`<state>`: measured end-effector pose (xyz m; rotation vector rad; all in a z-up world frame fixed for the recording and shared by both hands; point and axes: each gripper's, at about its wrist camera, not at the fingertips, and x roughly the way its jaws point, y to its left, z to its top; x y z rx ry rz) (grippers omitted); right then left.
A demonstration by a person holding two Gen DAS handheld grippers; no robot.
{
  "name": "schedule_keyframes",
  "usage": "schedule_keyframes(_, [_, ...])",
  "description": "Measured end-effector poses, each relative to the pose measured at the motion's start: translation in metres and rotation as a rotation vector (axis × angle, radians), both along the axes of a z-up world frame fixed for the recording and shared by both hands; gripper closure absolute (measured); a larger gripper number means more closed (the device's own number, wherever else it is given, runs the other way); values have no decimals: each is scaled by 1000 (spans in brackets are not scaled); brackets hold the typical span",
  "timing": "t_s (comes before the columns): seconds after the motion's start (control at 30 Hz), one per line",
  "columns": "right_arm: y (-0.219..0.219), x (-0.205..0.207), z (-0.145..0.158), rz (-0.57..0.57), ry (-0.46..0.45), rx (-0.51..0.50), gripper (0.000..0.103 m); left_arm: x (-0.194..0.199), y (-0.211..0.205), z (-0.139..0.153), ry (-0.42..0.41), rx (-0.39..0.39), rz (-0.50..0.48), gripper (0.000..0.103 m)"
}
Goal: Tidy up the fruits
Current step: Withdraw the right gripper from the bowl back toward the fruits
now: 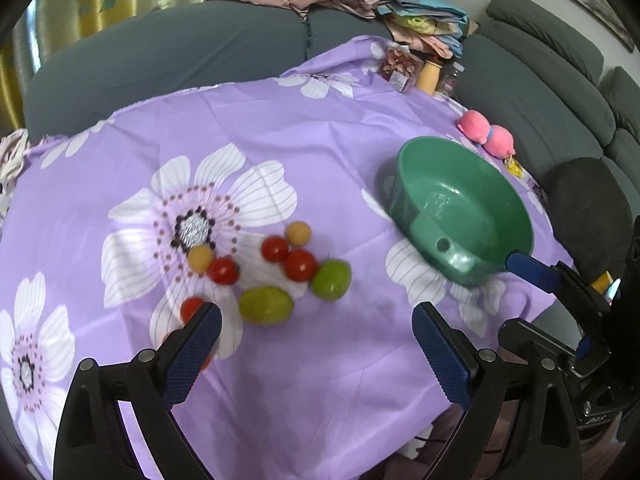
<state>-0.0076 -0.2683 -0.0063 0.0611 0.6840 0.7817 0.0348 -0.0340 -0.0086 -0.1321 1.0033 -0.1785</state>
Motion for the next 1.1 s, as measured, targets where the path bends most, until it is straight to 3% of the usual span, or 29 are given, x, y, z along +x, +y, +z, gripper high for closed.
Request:
schedule_keyframes(0.8, [53, -48, -11, 89, 40, -63, 22, -63, 39, -15, -54, -95, 44, 7])
schedule_keyframes(1.1, [61, -64, 8, 127, 5, -37, 22, -92, 43, 11, -144, -95, 61, 7])
